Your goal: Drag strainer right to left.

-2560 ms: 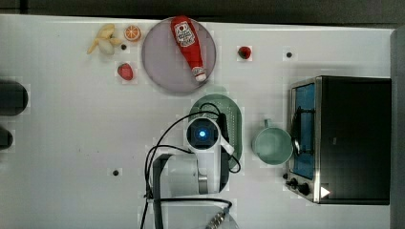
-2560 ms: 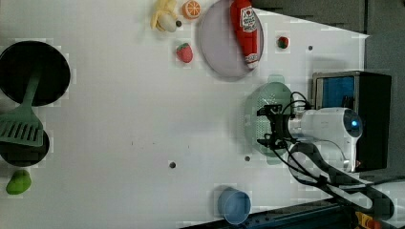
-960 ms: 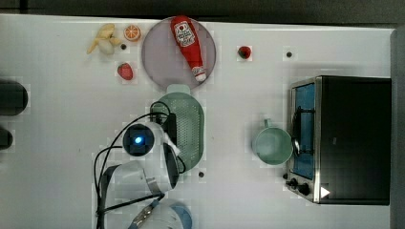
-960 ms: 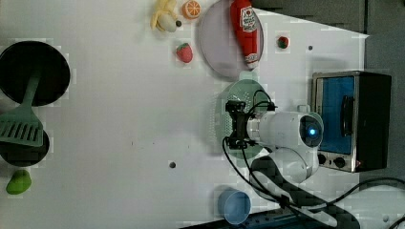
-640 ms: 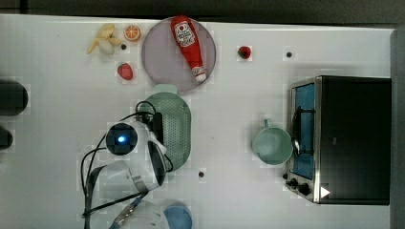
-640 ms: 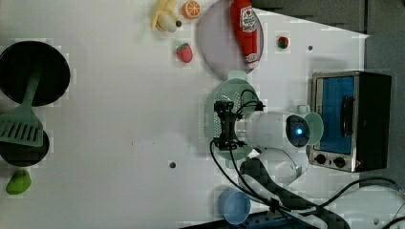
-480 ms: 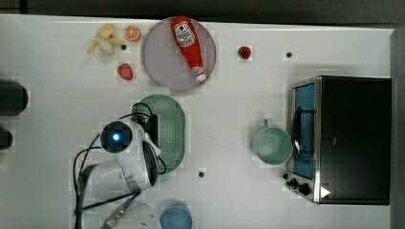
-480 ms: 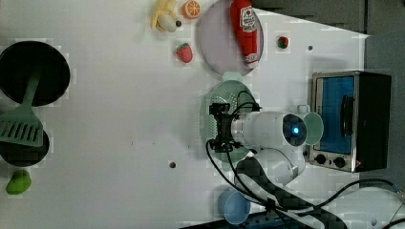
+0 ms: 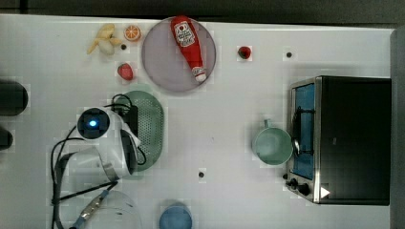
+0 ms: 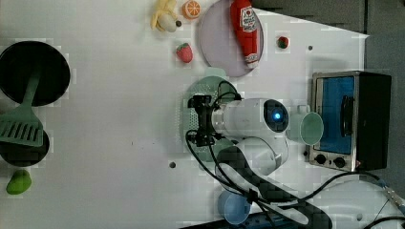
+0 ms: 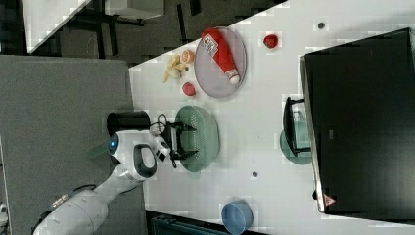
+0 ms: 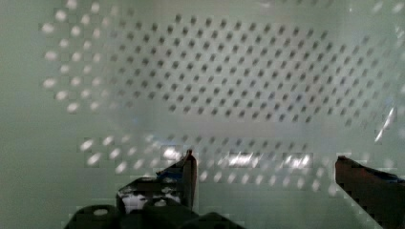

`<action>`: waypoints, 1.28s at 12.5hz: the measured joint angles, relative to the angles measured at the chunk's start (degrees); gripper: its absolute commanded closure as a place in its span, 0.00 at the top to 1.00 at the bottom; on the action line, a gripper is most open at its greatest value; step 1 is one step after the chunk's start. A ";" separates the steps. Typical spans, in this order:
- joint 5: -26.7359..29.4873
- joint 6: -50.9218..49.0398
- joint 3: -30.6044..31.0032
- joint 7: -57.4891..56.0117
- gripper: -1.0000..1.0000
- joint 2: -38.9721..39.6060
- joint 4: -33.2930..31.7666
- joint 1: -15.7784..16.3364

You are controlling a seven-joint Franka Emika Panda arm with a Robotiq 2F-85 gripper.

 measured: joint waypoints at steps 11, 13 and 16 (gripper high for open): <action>6.27 -0.90 -1.39 5.09 1.00 7.61 10.63 8.99; 6.51 -0.84 -1.52 5.82 1.00 8.11 11.08 9.69; 5.91 -1.34 -1.32 6.83 1.00 8.84 14.16 10.45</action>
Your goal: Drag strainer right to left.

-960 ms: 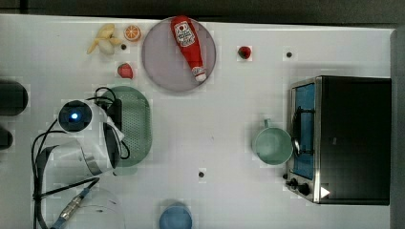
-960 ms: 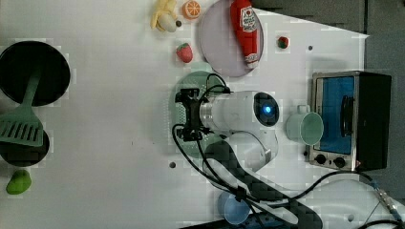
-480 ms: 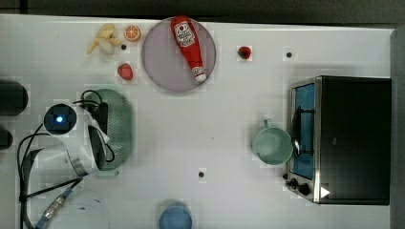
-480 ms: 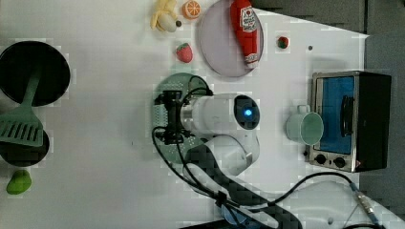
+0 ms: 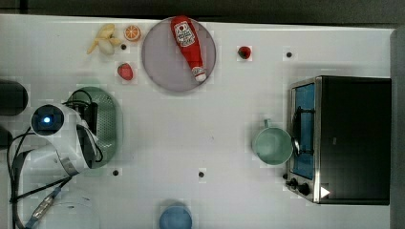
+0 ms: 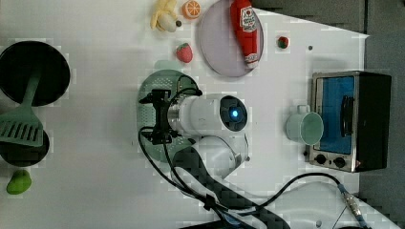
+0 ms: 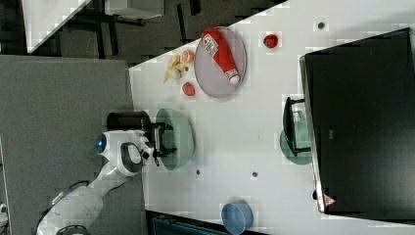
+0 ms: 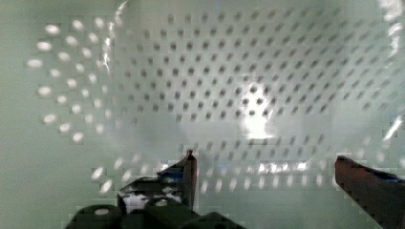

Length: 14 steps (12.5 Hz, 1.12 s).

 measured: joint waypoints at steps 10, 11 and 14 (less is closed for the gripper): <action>-0.97 -14.04 -2.36 -4.64 1.00 -4.73 -0.95 4.25; -1.26 -18.24 -4.06 -7.55 1.00 -7.72 -1.34 5.18; -2.99 -22.44 -11.17 -18.10 1.00 -21.07 -1.73 6.24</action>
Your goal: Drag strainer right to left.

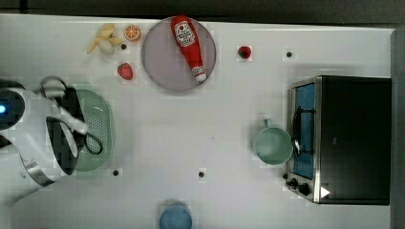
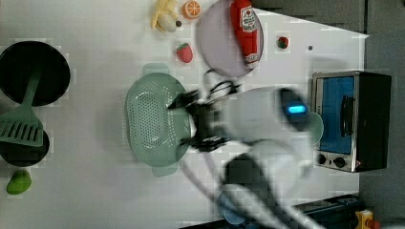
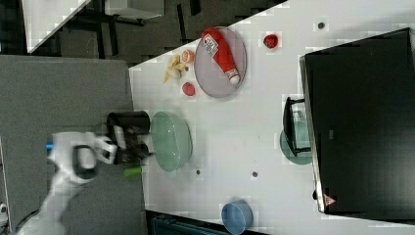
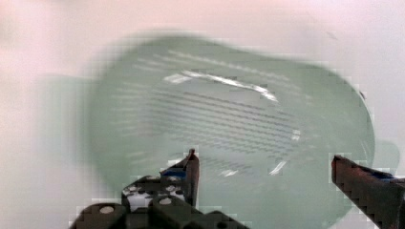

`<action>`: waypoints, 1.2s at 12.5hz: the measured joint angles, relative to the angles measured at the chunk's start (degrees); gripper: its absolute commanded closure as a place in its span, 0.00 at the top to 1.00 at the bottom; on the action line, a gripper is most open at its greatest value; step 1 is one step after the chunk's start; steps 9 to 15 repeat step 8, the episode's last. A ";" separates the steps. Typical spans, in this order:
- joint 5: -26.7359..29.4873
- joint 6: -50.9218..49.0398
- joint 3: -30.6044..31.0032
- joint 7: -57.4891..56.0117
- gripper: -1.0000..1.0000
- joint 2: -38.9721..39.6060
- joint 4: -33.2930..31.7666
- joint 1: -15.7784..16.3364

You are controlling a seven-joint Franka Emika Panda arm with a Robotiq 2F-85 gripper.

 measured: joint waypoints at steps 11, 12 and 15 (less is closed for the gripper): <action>-12.68 -16.02 -29.80 -38.46 1.00 -24.22 9.01 -6.21; -12.68 -16.02 -29.80 -38.46 1.00 -24.22 9.01 -6.21; -12.68 -16.02 -29.80 -38.46 1.00 -24.22 9.01 -6.21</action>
